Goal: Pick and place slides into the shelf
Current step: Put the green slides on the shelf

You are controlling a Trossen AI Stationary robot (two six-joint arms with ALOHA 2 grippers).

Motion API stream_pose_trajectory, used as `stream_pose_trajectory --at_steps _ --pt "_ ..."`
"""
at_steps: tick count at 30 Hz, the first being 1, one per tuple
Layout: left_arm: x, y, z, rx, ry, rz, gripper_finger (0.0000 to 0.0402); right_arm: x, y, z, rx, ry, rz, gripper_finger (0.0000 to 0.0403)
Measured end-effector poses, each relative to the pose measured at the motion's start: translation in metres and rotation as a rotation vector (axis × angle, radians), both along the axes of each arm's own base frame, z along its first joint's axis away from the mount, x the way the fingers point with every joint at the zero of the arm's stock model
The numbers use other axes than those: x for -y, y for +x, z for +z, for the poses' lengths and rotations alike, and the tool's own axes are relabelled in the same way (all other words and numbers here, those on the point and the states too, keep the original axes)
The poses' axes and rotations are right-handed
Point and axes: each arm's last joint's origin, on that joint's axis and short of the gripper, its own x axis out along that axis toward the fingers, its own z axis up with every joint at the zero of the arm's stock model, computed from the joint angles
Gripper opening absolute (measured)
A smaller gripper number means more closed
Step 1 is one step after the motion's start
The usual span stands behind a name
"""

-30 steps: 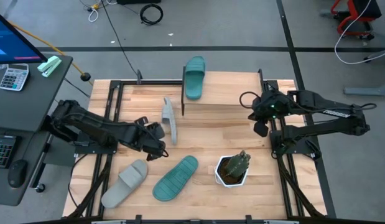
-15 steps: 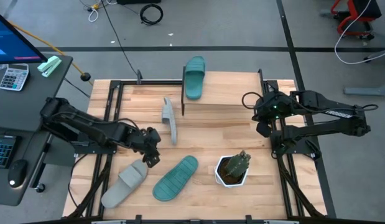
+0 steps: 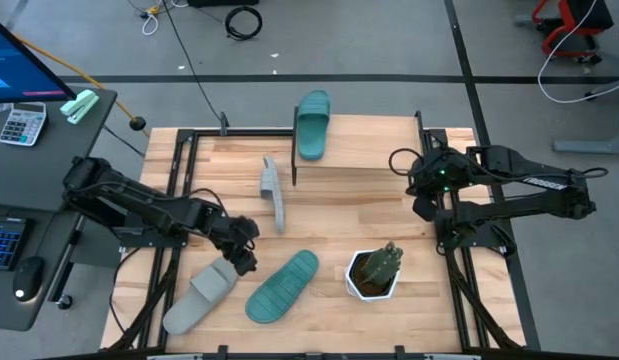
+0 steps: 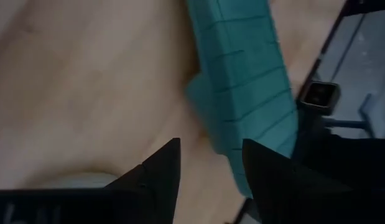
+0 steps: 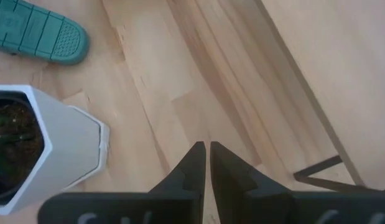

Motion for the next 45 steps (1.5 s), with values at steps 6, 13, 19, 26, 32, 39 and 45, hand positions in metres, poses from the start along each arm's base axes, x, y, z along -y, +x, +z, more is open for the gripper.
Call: stream_pose_trajectory --at_steps 6,13,19,26,32,39,45 --pt "0.011 0.002 0.004 0.015 -0.095 0.027 0.0230 -0.001 -0.003 -0.002 -0.034 0.025 -0.012 0.0030" --pt "0.028 0.003 -0.008 -0.043 -0.081 0.067 0.0305 -0.004 -0.003 -0.002 -0.038 0.048 0.000 0.0030" --pt "0.048 0.015 -0.030 -0.078 -0.113 0.050 0.0339 -0.014 -0.003 -0.002 -0.037 0.076 0.031 0.0030" --pt "0.067 0.031 -0.040 -0.006 -0.225 -0.009 0.0343 -0.024 -0.003 -0.002 -0.036 0.072 0.055 0.0030" --pt "0.070 0.035 -0.048 -0.029 -0.245 -0.033 0.0334 -0.029 -0.003 -0.002 -0.034 0.075 0.062 0.0030" --pt "0.072 0.037 -0.063 -0.120 -0.277 -0.054 0.0326 -0.031 -0.003 -0.002 -0.034 0.066 0.068 0.0030" --pt "0.074 0.039 -0.063 -0.087 -0.282 -0.087 0.0323 -0.030 -0.003 -0.002 -0.033 0.056 0.061 0.0030"
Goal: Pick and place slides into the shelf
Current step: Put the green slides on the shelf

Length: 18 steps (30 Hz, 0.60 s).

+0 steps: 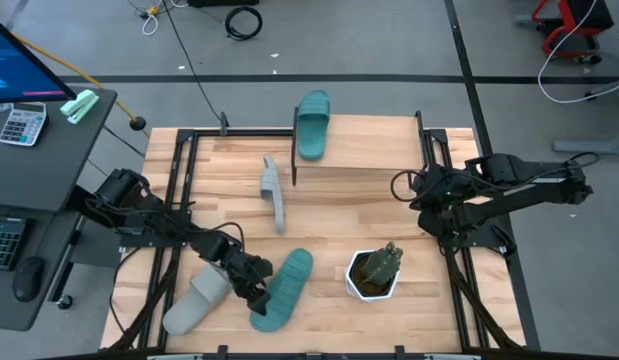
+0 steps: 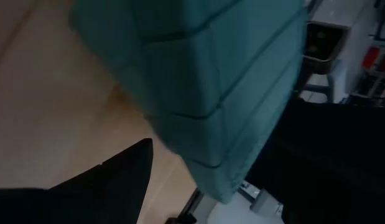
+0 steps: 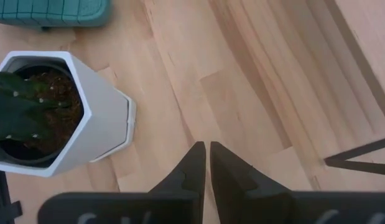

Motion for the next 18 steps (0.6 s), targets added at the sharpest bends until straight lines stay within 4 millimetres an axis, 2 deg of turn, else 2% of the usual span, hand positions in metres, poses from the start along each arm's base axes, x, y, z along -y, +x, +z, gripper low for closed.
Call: stream_pose_trajectory --at_steps 12,15,18 --pt "0.0008 0.0033 0.0021 0.058 0.007 0.012 0.0251 0.0005 0.0001 0.0001 0.002 -0.012 -0.008 0.0030" --pt "0.0010 0.0041 0.0003 0.069 0.021 0.011 0.0209 0.0007 0.0001 0.0001 0.002 -0.020 -0.012 0.0030" --pt "0.0009 0.0044 0.0001 0.088 0.041 0.004 0.0147 0.0007 0.0002 0.0001 0.003 -0.020 -0.012 0.0030"
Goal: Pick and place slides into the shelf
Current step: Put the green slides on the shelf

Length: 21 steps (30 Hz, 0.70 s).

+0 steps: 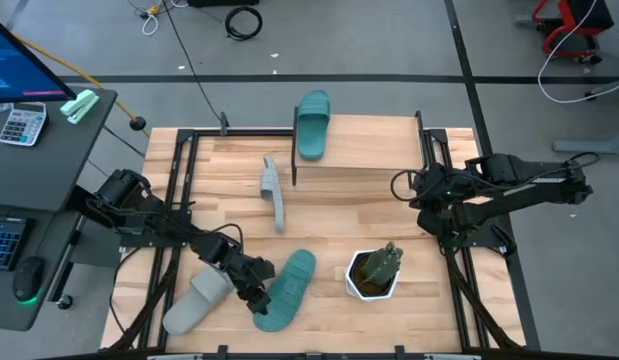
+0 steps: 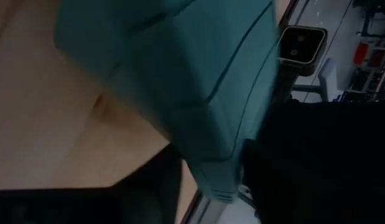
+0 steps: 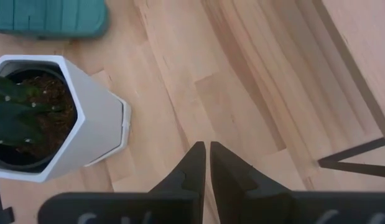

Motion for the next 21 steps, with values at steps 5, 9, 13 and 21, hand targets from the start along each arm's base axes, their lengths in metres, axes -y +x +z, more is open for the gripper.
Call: stream_pose_trajectory --at_steps 5,9,13,21 --pt "-0.001 0.001 0.001 0.044 0.037 -0.017 0.0064 0.000 0.000 0.000 0.001 0.000 0.000 0.0030" --pt "-0.001 0.001 0.003 0.066 0.056 -0.005 0.0064 0.000 0.000 0.000 0.000 0.000 0.000 0.0030" --pt "-0.006 -0.002 0.013 0.096 0.098 0.029 0.0063 0.000 0.000 0.000 -0.001 -0.003 0.005 0.0030" --pt "-0.023 -0.021 0.048 0.173 0.197 0.086 0.0063 0.000 0.000 0.000 -0.001 -0.003 0.006 0.0030"
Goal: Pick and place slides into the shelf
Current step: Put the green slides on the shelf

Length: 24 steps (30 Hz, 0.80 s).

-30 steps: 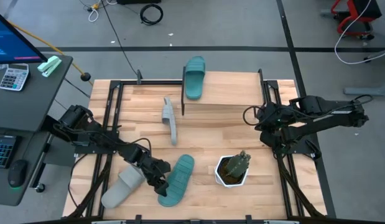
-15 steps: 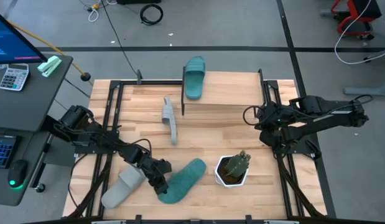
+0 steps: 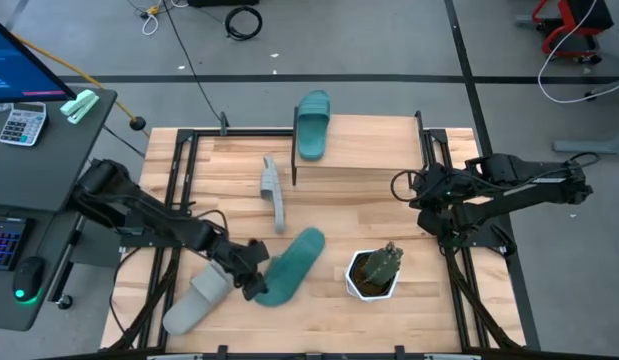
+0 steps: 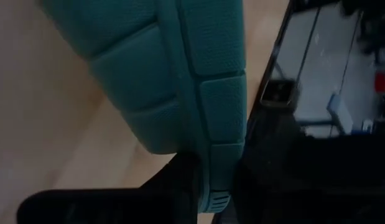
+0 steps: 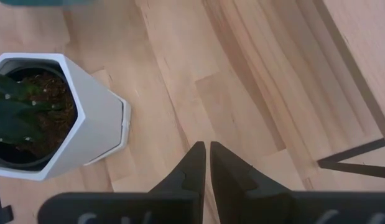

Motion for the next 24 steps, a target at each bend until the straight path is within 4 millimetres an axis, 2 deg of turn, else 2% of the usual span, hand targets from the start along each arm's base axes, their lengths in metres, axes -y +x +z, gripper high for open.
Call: stream_pose_trajectory --at_steps 7,13,17,24 --pt "-0.020 -0.024 0.038 0.172 0.182 0.111 0.0063 0.000 0.000 0.000 0.000 0.001 0.000 0.0030" --pt "-0.038 -0.040 0.059 0.312 0.434 0.192 0.0062 0.000 0.000 0.001 0.016 -0.010 0.014 0.0030" --pt "-0.050 -0.039 0.069 0.399 0.651 0.231 0.0061 0.001 0.002 0.004 0.057 -0.049 0.015 0.0030" --pt "-0.070 -0.025 0.090 0.566 1.082 0.226 0.0061 0.003 0.007 0.011 0.166 -0.148 0.024 0.0030"
